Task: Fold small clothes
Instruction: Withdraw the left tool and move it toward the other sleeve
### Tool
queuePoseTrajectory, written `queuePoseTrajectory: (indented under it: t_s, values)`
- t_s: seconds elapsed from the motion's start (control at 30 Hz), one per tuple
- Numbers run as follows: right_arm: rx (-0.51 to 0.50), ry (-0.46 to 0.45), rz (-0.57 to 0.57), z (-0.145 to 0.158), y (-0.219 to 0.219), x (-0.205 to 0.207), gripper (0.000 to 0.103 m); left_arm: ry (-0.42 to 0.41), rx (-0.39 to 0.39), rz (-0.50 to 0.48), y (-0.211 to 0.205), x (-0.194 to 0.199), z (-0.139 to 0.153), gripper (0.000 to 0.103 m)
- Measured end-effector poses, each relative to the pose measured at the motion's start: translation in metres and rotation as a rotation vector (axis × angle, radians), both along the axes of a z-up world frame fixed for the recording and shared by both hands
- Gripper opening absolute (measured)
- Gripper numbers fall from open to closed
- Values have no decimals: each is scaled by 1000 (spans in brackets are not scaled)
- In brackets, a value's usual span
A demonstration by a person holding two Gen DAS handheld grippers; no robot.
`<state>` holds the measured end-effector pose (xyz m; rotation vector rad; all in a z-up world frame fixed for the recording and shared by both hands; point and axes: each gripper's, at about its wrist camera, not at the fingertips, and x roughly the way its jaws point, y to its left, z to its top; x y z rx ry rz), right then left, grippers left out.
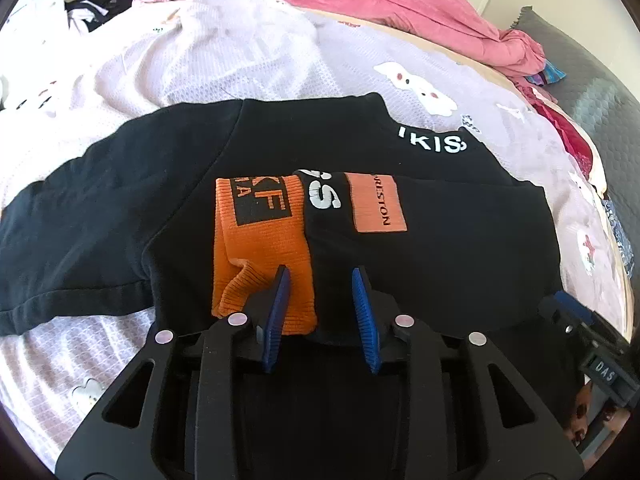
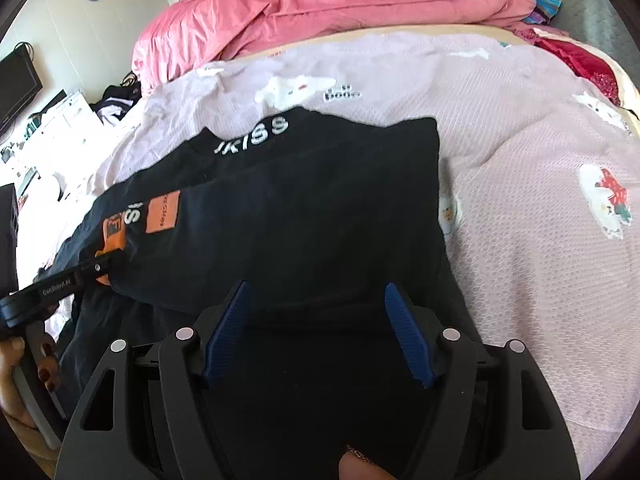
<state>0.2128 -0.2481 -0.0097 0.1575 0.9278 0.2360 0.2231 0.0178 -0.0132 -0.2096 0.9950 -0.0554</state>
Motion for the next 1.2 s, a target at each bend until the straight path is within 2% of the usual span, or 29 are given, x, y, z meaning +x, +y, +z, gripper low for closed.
queuePoseTrajectory:
  t_s: [0.17, 0.23, 0.3, 0.47, 0.53, 0.73, 0.9, 1.2]
  values:
    - [-10, -24, 7, 6, 3, -5, 69, -26, -17, -4, 0, -11, 10, 41]
    - [-14, -37, 11, 9, 5, -8, 70, -45, -18, -1, 1, -16, 16, 56]
    - [2, -50, 15, 13, 7, -11, 86, -61, -20, 13, 4, -21, 22, 67]
    - [10, -97, 44, 26, 17, -20, 86, -95, -22, 39, 16, -36, 34, 79]
    - [16, -110, 50, 30, 20, -23, 89, -106, -11, 47, 19, -41, 38, 85]
    - [27, -131, 71, 37, 30, -29, 93, -133, -5, 79, 33, -60, 43, 92]
    - [31, -140, 87, 40, 37, -32, 94, -147, -27, 117, 51, -72, 45, 93]
    - [11, -156, 135, 45, 60, -40, 94, -174, -7, 221, 92, -89, 47, 94]
